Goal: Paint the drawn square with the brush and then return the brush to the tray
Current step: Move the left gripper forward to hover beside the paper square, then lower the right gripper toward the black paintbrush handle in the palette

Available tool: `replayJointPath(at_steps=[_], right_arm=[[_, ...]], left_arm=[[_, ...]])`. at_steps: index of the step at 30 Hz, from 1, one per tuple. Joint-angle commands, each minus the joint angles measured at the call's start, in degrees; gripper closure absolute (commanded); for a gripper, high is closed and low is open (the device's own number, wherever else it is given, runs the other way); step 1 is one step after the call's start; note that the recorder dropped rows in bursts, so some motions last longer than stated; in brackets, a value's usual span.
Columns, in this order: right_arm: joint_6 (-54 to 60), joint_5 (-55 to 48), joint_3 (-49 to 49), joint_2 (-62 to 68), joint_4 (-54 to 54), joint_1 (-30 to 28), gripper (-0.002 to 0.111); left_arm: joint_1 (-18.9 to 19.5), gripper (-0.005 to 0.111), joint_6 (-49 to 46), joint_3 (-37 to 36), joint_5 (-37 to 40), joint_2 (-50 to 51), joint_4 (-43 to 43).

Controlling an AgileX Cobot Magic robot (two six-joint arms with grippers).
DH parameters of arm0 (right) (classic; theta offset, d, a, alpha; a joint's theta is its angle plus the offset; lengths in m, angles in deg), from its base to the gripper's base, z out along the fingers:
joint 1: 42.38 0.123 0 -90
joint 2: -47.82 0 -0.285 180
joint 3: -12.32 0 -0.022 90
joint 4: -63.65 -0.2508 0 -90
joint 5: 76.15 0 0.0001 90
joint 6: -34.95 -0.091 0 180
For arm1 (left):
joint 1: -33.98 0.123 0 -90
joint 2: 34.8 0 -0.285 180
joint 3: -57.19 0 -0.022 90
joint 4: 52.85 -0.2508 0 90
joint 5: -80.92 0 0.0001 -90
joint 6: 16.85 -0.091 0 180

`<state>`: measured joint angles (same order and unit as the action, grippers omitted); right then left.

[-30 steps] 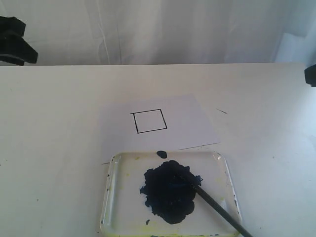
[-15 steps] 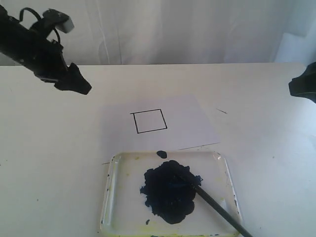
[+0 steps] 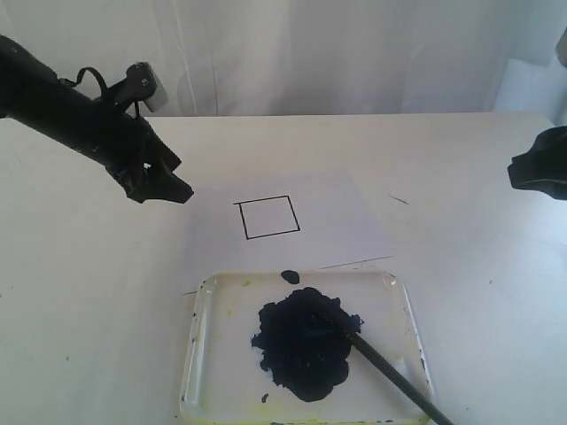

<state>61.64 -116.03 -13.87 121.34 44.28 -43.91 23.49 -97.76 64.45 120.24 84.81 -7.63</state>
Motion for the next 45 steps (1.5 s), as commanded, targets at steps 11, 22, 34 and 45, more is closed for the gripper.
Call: replayJointPath(at_steps=[11, 22, 34, 45], right_arm=[[1.8, 1.1, 0.3, 0.1, -0.3, -0.1, 0.055], [1.8, 1.1, 0.3, 0.1, -0.3, -0.1, 0.055], [1.8, 0.2, 0.3, 0.1, -0.3, -0.1, 0.055], [9.5, -8.5, 0.3, 0.3, -0.4, 4.1, 0.055]], left_arm=[[-0.1, 0.034, -10.9, 0.3, -2.0, 8.3, 6.8], [-0.1, 0.034, -15.3, 0.3, -2.5, 12.7, 8.3], [-0.1, 0.034, -15.0, 0.3, -2.3, 14.0, 8.5], [-0.1, 0.034, -15.1, 0.3, -2.3, 15.9, 8.4]])
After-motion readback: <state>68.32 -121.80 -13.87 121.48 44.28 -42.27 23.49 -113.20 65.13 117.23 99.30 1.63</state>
